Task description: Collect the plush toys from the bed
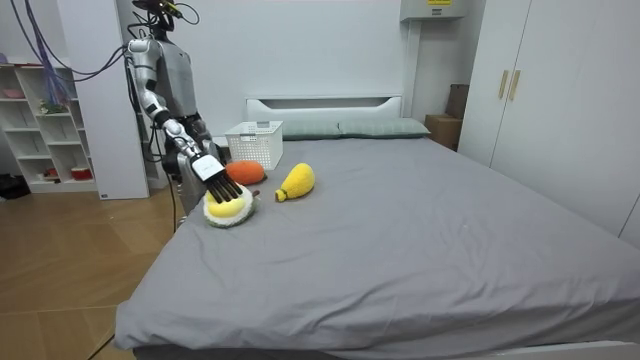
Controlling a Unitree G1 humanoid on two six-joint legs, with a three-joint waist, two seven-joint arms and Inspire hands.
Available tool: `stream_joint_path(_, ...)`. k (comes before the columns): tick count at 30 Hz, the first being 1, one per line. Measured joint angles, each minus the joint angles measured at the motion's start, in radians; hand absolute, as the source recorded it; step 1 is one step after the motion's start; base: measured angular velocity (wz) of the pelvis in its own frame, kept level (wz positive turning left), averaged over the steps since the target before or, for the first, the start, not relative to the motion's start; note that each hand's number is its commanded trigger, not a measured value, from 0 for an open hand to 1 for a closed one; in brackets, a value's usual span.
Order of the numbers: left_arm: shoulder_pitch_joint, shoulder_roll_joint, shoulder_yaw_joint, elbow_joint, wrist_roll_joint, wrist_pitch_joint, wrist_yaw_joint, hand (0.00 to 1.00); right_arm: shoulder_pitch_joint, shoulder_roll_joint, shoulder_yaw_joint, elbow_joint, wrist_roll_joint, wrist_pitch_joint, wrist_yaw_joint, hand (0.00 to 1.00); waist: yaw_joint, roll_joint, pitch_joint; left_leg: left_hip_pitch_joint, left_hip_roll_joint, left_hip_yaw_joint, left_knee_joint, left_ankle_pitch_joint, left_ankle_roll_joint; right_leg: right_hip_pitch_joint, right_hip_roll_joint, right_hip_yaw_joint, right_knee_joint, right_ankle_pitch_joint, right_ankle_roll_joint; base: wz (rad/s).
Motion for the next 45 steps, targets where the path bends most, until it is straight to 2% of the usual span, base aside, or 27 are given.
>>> stream_joint_path(1,0.000,0.000,0.000,0.003,0.000,0.000,0.000,0.00,0.000,0.000,-0.001,0.007,-0.002,0.000,-0.008,0.00,0.002,-0.001,0.0002,0.004,-0.002,-0.006,0.000,0.000,0.000,0.005,-0.002,-0.007,-0.001,-0.001,0.001,0.12)
stream_joint_path(2,0.004,0.000,0.000,0.006,0.000,0.000,0.000,0.00,-0.003,0.000,-0.001,0.016,-0.008,0.000,-0.012,0.10,0.006,0.000,0.0009,0.012,-0.002,-0.006,-0.002,0.000,0.000,0.007,-0.002,-0.006,-0.002,-0.003,0.002,0.08)
stream_joint_path(3,0.006,0.000,0.000,0.006,0.000,0.000,0.000,0.00,-0.009,0.000,0.000,0.028,-0.013,-0.001,-0.017,0.30,0.007,0.000,0.0009,0.014,-0.003,-0.007,-0.002,0.000,0.000,0.008,-0.003,-0.006,0.000,-0.004,0.002,0.00)
stream_joint_path(4,0.006,0.000,0.000,0.006,0.000,0.000,0.000,0.00,-0.017,0.000,-0.001,0.040,-0.015,0.002,-0.021,0.61,0.010,-0.001,0.0011,0.014,-0.004,-0.011,-0.002,0.000,0.001,0.008,-0.003,-0.006,0.000,-0.005,0.002,0.03)
stream_joint_path(5,0.008,0.000,0.000,0.007,0.001,0.000,0.000,0.00,-0.019,0.000,-0.001,0.042,-0.018,0.002,-0.027,0.84,0.013,-0.001,0.0011,0.013,-0.005,-0.014,-0.001,0.000,0.001,0.008,-0.004,-0.007,0.001,-0.005,0.002,0.04)
stream_joint_path(6,0.009,0.001,0.000,0.008,0.001,0.000,0.000,0.00,-0.018,0.000,-0.001,0.043,-0.019,0.002,-0.030,1.00,0.016,-0.001,0.0010,0.013,-0.006,-0.015,-0.001,0.000,0.001,0.009,-0.004,-0.007,0.001,-0.005,0.002,0.03)
stream_joint_path(14,0.010,0.002,-0.002,0.012,0.001,0.001,-0.001,0.00,-0.016,-0.017,-0.003,0.045,-0.060,0.008,-0.083,1.00,0.023,0.000,0.0017,0.014,-0.007,-0.027,0.000,0.000,0.001,0.019,-0.005,-0.020,-0.003,-0.005,0.003,0.05)
stream_joint_path(19,-0.006,0.001,-0.006,0.012,0.000,0.000,-0.003,0.00,-0.006,-0.017,-0.009,0.045,-0.060,0.011,-0.085,1.00,0.024,0.001,0.0018,0.013,-0.007,-0.030,-0.001,0.000,0.001,0.026,-0.007,-0.033,-0.014,-0.005,0.003,0.04)
stream_joint_path(30,-0.023,0.003,-0.007,-0.003,0.020,0.000,-0.019,0.00,-0.006,-0.015,-0.010,-0.003,-0.054,0.011,-0.067,1.00,0.027,0.001,-0.0002,-0.001,-0.007,-0.028,-0.001,0.001,0.000,0.005,-0.006,-0.030,-0.013,-0.005,0.003,0.00)
stream_joint_path(33,-0.023,0.003,-0.006,-0.004,0.021,0.000,-0.027,0.00,-0.006,-0.016,-0.010,-0.051,-0.056,0.011,-0.061,1.00,0.020,-0.002,0.0011,-0.003,-0.007,-0.028,-0.003,0.001,0.000,0.004,-0.006,-0.030,-0.015,-0.005,0.003,0.00)
stream_joint_path(37,-0.027,0.005,0.003,-0.004,0.021,0.000,-0.024,0.00,0.014,-0.016,-0.011,-0.260,-0.050,0.021,-0.039,1.00,0.012,-0.007,0.0032,-0.006,-0.006,-0.025,-0.003,0.001,0.000,0.005,-0.005,-0.029,-0.014,-0.005,0.003,0.00)
stream_joint_path(41,-0.044,0.001,0.002,-0.003,0.018,0.000,-0.023,0.00,0.010,-0.015,-0.008,-0.380,-0.047,0.020,-0.035,1.00,0.014,-0.015,0.0006,-0.004,-0.006,-0.018,-0.003,0.001,0.001,0.004,-0.006,-0.026,-0.011,-0.004,0.003,-0.01)
stream_joint_path(45,-0.041,-0.003,-0.002,-0.012,0.017,0.000,-0.022,0.00,0.014,-0.015,-0.008,-0.448,-0.047,0.025,-0.020,1.00,0.014,-0.013,0.0007,-0.004,-0.006,-0.017,-0.002,0.001,0.001,-0.003,-0.006,-0.027,-0.010,-0.005,0.003,0.00)
